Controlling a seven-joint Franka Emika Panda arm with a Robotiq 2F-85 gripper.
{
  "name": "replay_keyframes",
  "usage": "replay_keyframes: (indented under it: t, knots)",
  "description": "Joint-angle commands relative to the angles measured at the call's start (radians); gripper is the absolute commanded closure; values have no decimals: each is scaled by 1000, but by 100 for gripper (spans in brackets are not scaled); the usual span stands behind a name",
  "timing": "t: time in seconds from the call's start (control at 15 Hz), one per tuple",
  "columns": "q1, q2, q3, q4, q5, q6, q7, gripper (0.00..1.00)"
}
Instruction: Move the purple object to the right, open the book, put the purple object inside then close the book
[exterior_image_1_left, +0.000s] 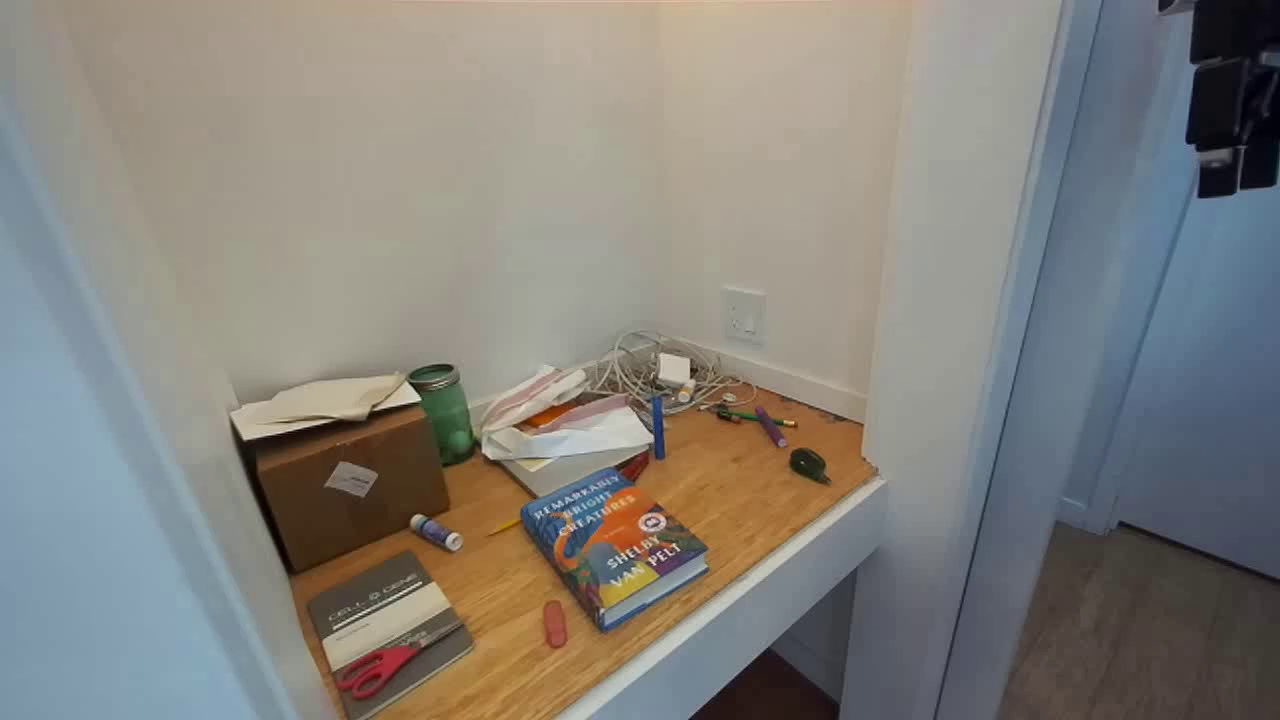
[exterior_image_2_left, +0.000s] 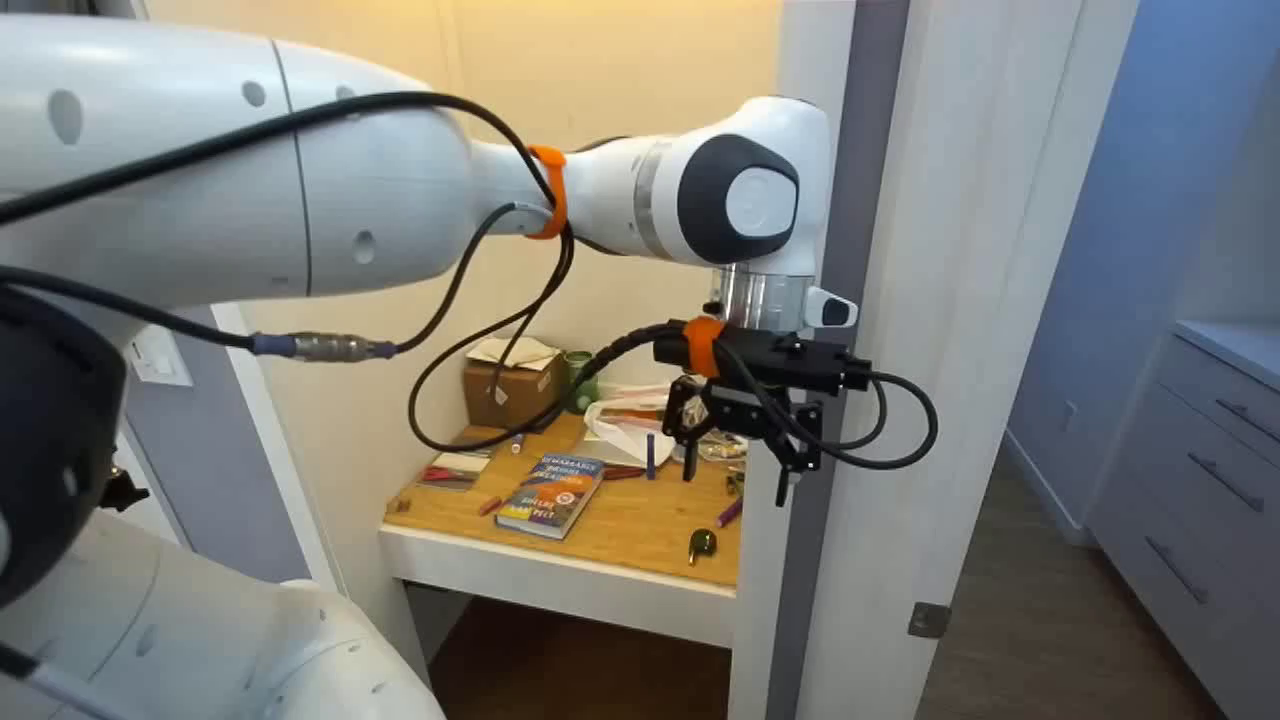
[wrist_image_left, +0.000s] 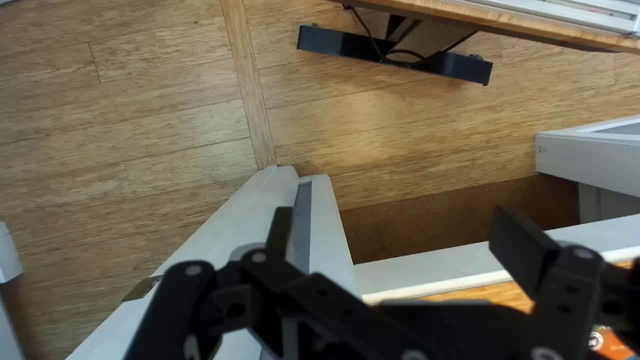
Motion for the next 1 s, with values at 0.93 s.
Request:
replay_keyframes:
  t: [0.93]
  knots:
    - [118, 54, 136, -44, 236, -37, 115, 0]
